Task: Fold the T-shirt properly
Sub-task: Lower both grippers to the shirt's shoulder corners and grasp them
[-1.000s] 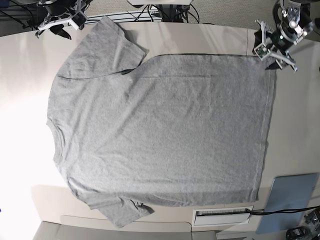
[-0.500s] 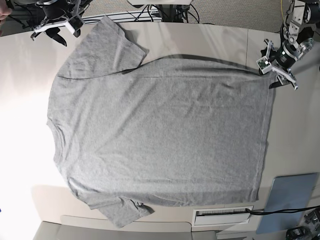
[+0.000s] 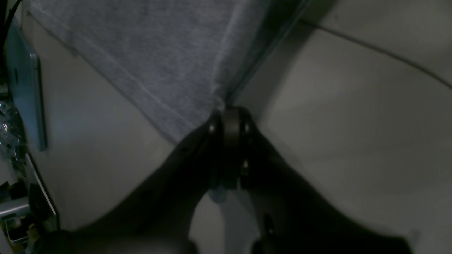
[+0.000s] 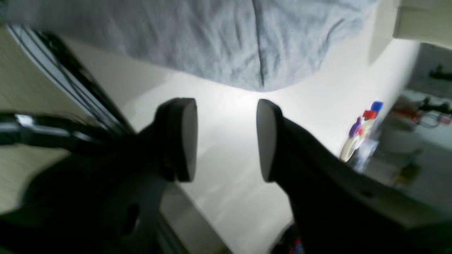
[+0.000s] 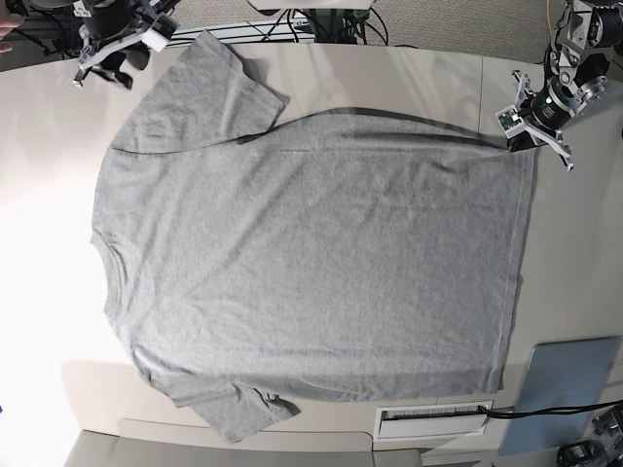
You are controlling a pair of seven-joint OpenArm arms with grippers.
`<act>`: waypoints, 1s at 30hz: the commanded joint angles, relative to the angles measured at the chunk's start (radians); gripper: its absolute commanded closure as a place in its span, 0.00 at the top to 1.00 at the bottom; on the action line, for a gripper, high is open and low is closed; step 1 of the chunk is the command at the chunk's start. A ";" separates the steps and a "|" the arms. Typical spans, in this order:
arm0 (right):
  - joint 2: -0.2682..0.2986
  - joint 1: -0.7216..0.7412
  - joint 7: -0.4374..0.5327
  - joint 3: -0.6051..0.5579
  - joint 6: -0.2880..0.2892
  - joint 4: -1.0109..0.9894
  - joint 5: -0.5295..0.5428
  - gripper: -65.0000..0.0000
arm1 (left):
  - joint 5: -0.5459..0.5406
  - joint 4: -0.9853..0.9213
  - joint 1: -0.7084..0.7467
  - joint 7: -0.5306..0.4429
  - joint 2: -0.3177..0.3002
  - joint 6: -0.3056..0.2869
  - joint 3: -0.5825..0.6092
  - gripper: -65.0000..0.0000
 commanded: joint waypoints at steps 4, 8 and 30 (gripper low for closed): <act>0.011 0.076 0.043 0.002 0.021 -0.082 -0.013 0.41 | 0.038 -0.019 0.019 0.072 -0.008 -0.068 0.006 0.00; 0.060 0.163 0.049 -0.048 0.035 -0.167 -0.050 0.41 | 0.037 -0.019 0.019 0.072 -0.008 -0.068 0.006 0.00; 0.098 0.457 -0.064 -0.395 0.073 -0.370 -0.054 0.32 | 0.037 -0.018 0.019 0.072 -0.008 -0.067 0.006 0.00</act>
